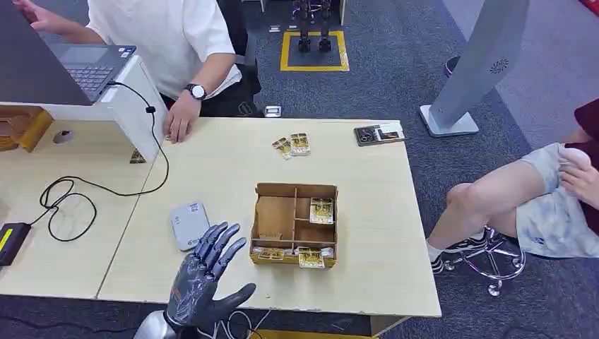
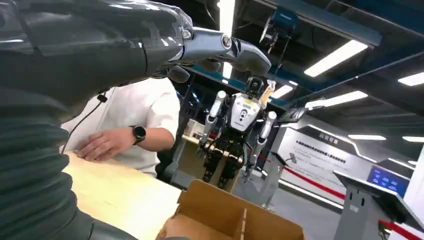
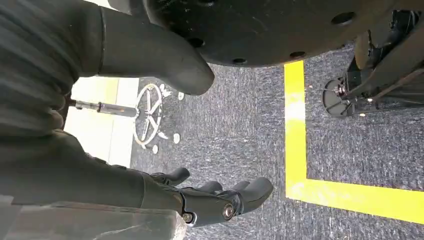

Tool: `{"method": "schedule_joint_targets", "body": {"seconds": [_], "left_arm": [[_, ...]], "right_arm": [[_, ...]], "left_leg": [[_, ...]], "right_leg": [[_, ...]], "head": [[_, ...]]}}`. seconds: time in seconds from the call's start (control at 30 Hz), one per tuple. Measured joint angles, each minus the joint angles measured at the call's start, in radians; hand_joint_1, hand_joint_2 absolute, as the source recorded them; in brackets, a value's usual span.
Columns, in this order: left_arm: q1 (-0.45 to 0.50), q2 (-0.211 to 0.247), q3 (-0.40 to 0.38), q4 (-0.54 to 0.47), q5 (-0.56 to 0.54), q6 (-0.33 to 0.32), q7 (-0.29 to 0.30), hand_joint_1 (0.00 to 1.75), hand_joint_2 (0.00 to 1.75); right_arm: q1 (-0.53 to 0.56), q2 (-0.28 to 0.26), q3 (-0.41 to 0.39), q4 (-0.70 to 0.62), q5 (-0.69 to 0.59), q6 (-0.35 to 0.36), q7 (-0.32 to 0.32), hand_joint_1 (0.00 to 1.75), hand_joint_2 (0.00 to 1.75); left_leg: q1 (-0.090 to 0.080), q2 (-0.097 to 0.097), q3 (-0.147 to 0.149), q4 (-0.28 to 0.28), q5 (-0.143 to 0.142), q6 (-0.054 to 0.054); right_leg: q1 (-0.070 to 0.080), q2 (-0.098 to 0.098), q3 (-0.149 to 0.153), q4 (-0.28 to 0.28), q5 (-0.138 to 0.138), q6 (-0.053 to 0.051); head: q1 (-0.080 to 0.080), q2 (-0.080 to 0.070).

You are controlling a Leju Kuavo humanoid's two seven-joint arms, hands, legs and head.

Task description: Pass the card to the sensor for recognition and then transmit it.

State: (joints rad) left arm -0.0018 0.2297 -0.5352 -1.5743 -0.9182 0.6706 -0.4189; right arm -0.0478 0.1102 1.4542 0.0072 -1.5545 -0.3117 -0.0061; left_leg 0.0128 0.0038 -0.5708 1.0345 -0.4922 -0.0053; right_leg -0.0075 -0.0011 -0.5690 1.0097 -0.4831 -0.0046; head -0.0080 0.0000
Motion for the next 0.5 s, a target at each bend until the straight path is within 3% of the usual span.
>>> {"method": "schedule_joint_targets", "body": {"seconds": [0.5], "left_arm": [[-0.039,0.032,-0.103,0.064,-0.114,-0.018,0.247,0.0,1.75]], "right_arm": [[0.003,0.0,-0.014,0.0,0.0,0.0,-0.011,0.0,1.75]], "left_leg": [[0.0,0.0,0.0,0.0,0.0,0.0]], "right_leg": [[0.0,0.0,0.0,0.0,0.0,0.0]], "head": [[0.0,0.0]]}}
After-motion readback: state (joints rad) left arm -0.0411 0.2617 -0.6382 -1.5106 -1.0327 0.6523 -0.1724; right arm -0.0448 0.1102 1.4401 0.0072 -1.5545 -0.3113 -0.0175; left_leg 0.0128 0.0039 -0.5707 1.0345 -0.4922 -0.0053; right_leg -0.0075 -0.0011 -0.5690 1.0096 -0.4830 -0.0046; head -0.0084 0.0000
